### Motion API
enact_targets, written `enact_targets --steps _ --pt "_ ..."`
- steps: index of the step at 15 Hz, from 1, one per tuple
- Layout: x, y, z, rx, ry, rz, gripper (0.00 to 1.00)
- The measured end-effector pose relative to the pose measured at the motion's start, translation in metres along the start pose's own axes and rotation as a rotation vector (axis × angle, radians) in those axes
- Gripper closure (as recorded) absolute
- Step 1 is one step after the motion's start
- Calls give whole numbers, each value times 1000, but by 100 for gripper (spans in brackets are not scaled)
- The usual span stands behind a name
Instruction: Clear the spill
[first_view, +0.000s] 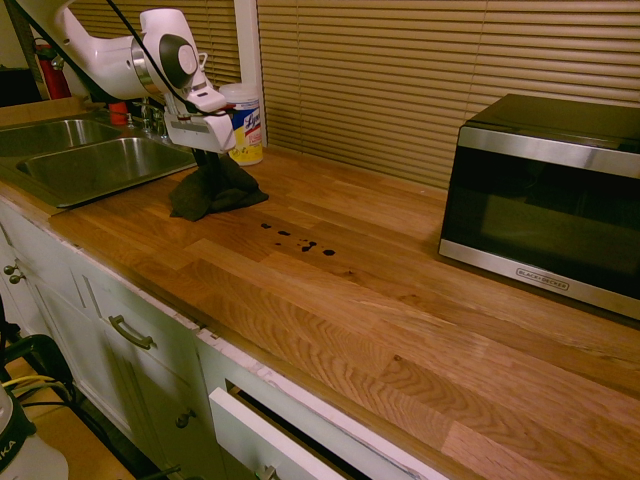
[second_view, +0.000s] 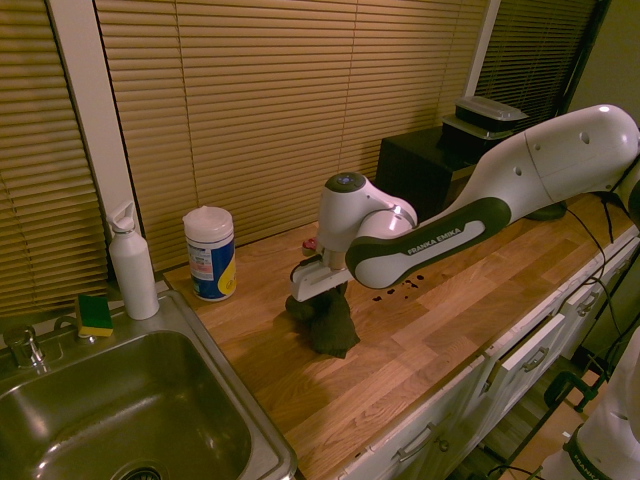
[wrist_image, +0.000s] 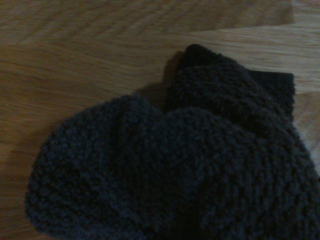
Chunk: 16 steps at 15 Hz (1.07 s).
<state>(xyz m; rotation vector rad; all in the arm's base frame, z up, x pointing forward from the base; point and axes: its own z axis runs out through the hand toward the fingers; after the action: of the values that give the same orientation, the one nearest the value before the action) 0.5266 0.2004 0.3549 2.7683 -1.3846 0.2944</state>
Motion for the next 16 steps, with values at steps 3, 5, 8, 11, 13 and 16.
enact_targets --steps 3,5,8,11,13,16 --pt "23 32 3 0 -2 42 100" --pt "39 53 6 -3 -2 75 100" --pt "67 78 11 -12 3 120 100" --pt "101 104 19 -16 6 162 100" --pt "121 121 24 -17 8 192 100" --pt "152 146 31 -20 14 247 100"
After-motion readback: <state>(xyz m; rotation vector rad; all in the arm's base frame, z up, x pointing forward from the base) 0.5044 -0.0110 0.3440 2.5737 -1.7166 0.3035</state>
